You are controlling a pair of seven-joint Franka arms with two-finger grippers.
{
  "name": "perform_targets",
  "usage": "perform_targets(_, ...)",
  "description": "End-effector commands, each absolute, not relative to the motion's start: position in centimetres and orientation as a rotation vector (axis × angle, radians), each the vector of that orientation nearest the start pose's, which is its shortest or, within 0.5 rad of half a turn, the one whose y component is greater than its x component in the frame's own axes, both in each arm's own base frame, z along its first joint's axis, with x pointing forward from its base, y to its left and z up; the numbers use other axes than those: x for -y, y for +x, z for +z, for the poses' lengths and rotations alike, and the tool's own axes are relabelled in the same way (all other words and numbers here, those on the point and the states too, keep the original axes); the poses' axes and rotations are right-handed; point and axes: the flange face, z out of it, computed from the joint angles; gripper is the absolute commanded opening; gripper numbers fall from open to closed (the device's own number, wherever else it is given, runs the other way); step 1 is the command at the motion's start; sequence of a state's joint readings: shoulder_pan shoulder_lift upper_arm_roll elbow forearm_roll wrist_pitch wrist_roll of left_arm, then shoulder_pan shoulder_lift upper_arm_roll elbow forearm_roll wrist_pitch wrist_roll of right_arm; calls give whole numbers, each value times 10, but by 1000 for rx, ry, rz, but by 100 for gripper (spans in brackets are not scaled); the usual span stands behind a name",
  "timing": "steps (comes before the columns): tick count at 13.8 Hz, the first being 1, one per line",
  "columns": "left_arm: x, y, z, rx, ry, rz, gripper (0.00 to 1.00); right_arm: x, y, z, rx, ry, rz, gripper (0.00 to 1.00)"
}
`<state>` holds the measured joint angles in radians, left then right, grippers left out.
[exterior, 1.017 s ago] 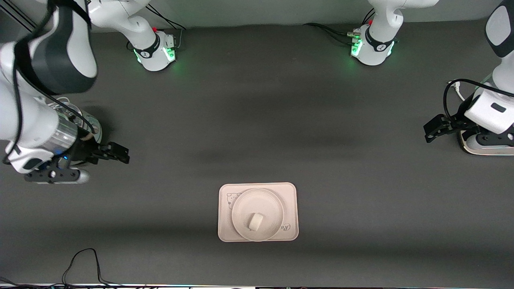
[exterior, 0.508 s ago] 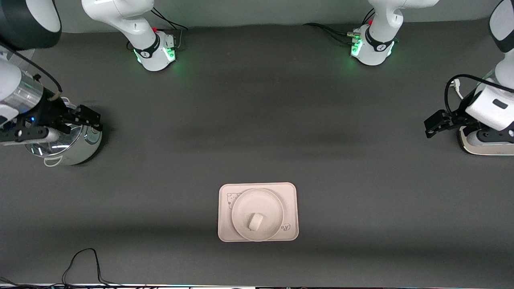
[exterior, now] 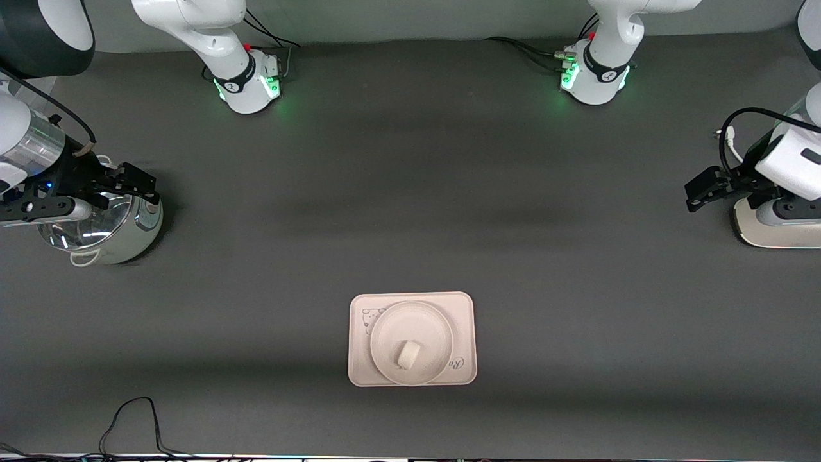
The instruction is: Place bun in plate and plate on tray
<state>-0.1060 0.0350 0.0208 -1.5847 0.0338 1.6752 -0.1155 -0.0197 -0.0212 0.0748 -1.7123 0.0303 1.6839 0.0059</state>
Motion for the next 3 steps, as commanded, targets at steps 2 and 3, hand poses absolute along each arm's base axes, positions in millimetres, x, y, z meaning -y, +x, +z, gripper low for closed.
perform_targets(2,44,570,618,33,-3110,-91,100,-32,550,583,136,-3115,-9,100)
perform_targets(3,44,570,618,33,-3108,-91,100,-32,550,584,139,-3115,-12,100)
